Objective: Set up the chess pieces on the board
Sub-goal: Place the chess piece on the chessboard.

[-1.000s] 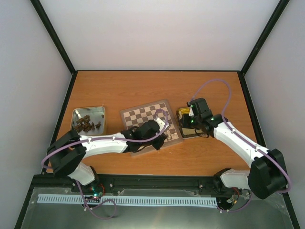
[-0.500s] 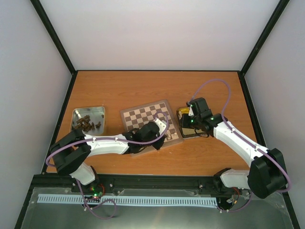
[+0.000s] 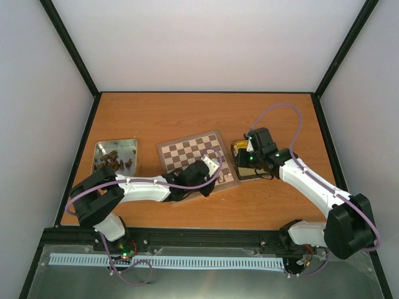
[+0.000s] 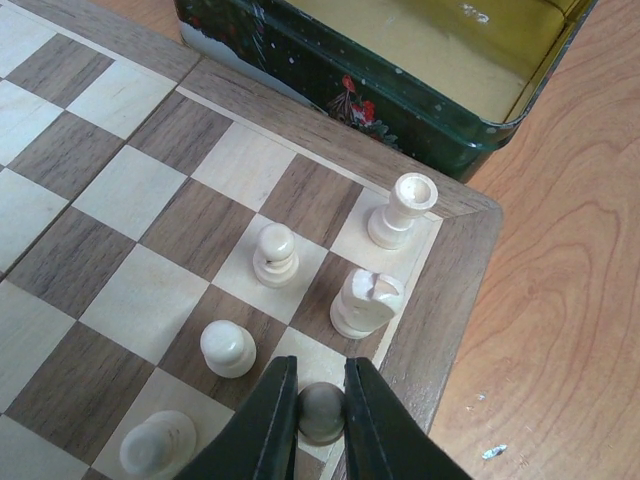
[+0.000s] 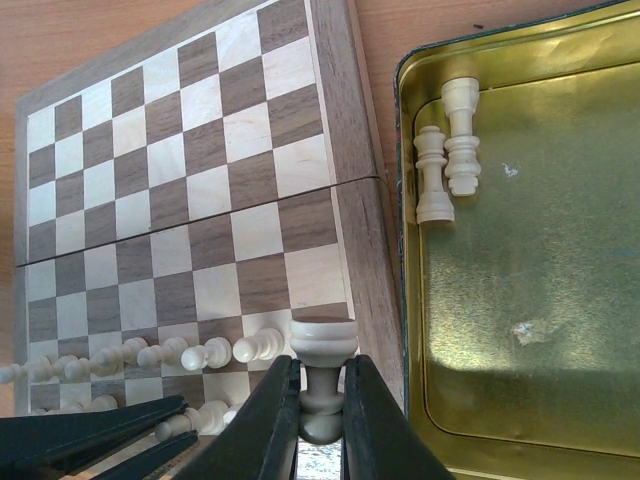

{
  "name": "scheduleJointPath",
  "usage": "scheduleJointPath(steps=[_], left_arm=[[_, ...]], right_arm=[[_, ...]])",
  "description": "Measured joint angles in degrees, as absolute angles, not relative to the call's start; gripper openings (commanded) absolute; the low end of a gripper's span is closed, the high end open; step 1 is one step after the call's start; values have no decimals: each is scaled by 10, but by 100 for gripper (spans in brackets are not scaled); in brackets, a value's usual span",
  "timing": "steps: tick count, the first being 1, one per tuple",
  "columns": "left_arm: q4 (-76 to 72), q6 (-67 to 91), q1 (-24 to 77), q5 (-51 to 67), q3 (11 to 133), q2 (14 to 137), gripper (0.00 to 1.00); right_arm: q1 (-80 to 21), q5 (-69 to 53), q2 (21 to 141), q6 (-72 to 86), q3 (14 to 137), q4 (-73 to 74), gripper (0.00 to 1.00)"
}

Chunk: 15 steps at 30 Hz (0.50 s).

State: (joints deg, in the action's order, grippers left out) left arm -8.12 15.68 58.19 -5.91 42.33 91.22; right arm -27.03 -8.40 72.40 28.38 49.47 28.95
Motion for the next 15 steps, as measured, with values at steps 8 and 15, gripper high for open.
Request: scheduleJointPath(steps=[8,15], left_arm=[[-81,151,582,-58,420,910,27],[-67,152,582,-58,419,902,30]], right_arm=[[-270,-99,724,284,495,292,3],[-270,-117,724,281,507,307,4]])
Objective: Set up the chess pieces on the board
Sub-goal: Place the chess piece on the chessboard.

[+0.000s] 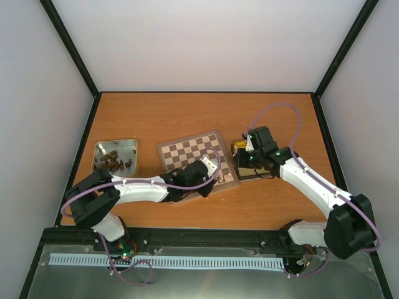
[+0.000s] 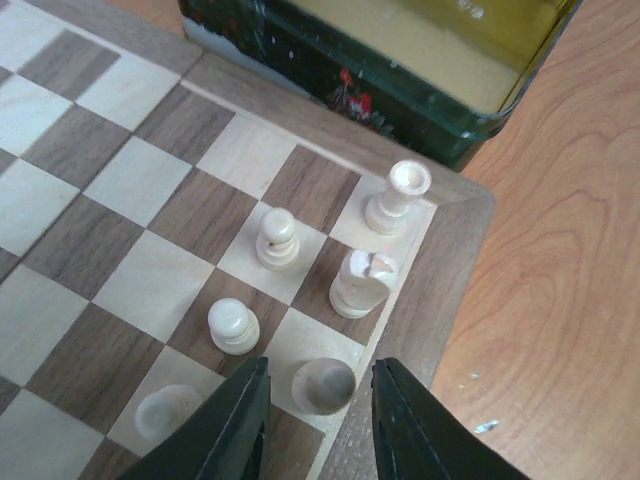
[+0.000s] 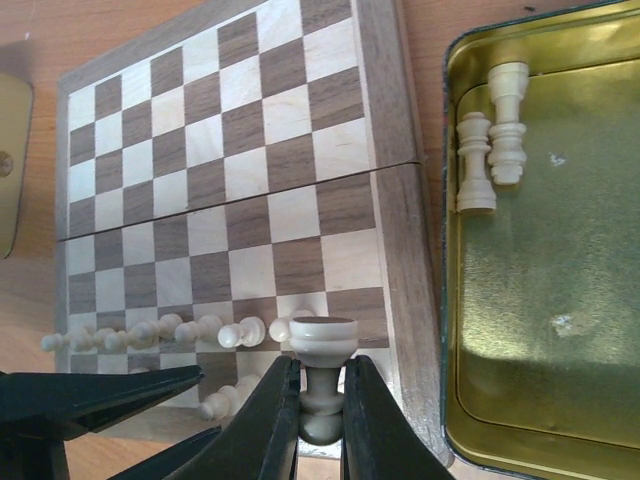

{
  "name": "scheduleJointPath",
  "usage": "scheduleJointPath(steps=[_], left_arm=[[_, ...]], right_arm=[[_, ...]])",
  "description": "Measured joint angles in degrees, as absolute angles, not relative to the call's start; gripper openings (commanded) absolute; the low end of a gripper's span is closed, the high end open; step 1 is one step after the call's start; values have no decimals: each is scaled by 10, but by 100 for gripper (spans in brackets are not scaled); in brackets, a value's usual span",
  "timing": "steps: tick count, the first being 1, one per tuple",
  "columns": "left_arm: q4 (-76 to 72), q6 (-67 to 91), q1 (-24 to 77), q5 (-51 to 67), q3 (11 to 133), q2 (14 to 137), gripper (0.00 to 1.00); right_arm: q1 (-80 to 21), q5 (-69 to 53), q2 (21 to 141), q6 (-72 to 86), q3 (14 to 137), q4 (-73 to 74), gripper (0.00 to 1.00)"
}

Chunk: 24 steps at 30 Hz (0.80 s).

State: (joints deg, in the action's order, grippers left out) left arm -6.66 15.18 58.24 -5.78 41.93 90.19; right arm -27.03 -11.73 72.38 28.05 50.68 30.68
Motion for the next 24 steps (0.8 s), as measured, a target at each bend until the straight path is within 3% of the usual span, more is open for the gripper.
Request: scheduleJointPath(steps=[15,24], left_arm=[[27,206,565,-60,457,702,39],[135,225,509,-109,499,615,43]], right_arm=[[-270,-269,764,237,545,270,4],[-270,-277,876,222,665,404,4]])
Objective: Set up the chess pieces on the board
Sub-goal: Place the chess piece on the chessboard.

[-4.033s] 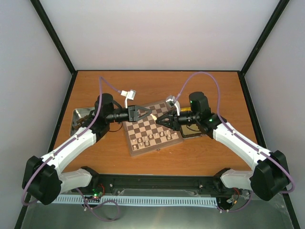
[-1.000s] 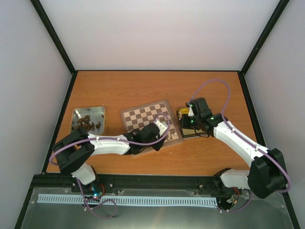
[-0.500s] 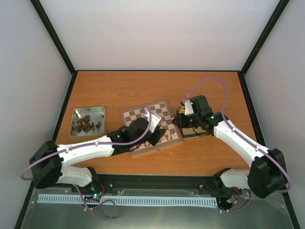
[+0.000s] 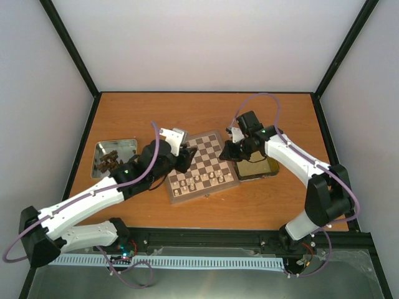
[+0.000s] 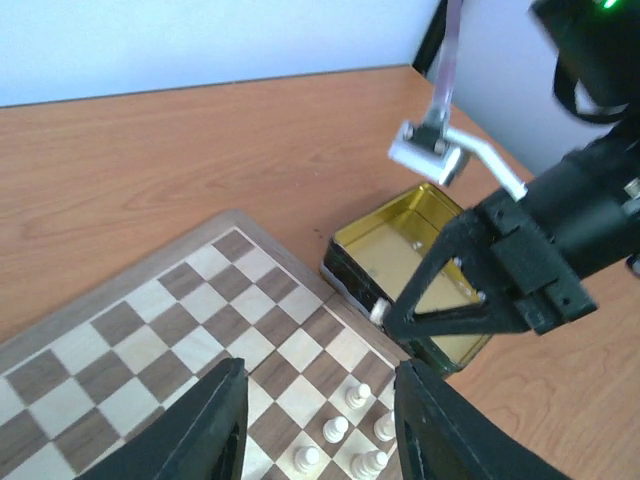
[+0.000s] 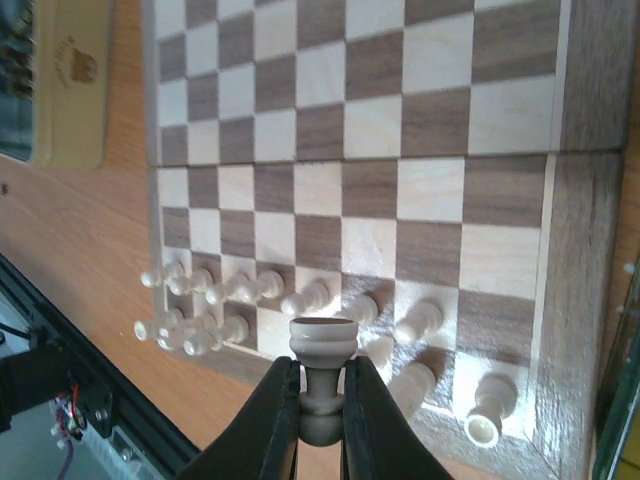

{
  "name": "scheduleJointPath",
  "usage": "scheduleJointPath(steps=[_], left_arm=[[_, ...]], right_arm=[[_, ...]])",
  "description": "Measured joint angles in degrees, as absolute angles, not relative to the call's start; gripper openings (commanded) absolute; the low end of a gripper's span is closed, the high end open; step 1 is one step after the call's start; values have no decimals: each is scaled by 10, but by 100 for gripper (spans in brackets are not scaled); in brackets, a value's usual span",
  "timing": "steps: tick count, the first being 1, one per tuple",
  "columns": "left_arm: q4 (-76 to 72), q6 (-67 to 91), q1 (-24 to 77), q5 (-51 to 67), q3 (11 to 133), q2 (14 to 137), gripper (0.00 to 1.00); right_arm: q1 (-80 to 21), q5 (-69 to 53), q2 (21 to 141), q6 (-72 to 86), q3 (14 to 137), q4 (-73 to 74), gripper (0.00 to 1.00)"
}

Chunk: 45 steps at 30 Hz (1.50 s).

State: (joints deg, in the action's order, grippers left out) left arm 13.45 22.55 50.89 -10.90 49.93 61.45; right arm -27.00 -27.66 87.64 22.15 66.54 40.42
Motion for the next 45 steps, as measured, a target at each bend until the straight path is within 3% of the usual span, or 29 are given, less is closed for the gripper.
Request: scheduleJointPath(steps=[22,31,45], left_arm=[[243,185,505,-237,506,484,48],[244,185,505,-241,500,475,48],[245,185,505,-244,496,475,48]], right_arm=[[-274,-217,1128,168,891,704,5],[-274,-192,1193,161,941,737,7],[-274,-186,1199,156,942,750,9]])
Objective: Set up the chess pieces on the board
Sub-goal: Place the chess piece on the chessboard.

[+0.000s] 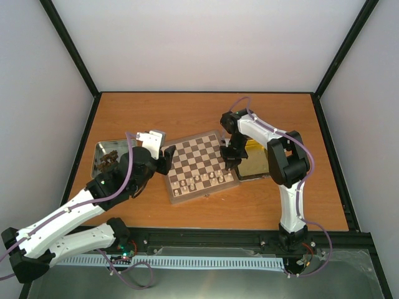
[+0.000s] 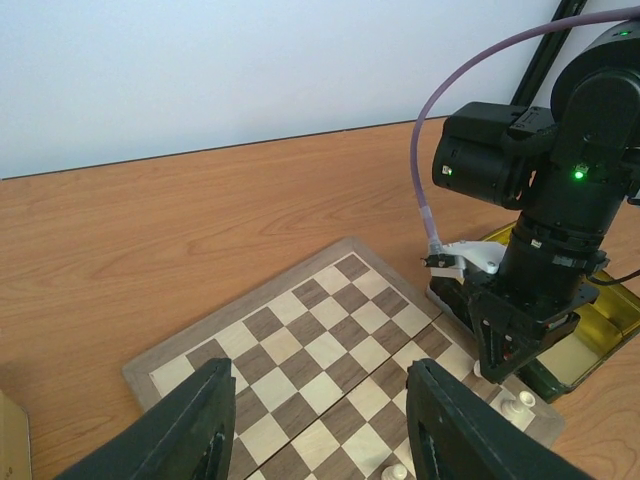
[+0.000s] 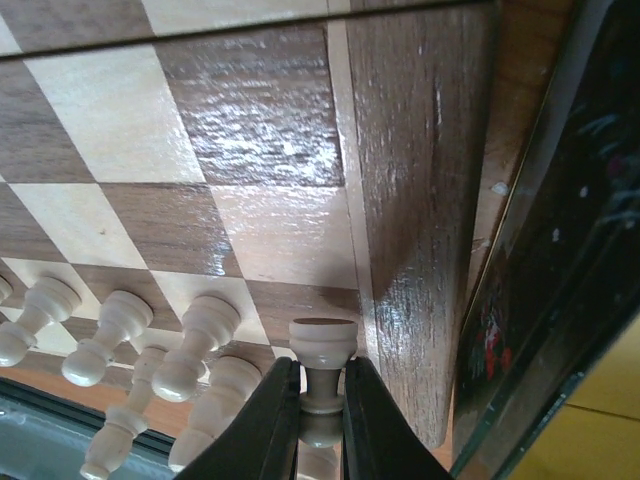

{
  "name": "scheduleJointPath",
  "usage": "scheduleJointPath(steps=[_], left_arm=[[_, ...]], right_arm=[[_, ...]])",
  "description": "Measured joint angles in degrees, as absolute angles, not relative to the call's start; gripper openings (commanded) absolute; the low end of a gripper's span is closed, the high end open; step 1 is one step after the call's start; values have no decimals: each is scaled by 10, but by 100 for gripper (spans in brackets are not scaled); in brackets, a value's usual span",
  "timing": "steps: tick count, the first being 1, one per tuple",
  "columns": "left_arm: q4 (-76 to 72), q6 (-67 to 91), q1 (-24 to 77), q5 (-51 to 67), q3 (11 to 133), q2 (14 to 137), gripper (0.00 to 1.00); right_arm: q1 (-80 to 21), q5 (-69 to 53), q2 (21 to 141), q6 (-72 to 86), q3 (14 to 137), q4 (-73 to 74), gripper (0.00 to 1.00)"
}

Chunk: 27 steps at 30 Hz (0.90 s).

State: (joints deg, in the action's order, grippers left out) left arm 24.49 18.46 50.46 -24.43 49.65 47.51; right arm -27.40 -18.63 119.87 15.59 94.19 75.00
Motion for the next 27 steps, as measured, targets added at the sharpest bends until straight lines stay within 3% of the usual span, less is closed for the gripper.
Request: scheduleJointPath(steps=[27], left_arm=[[245,185,505,-245,494,475,48]], right_arm=[[-279,-201,1198,143,924,752,19]])
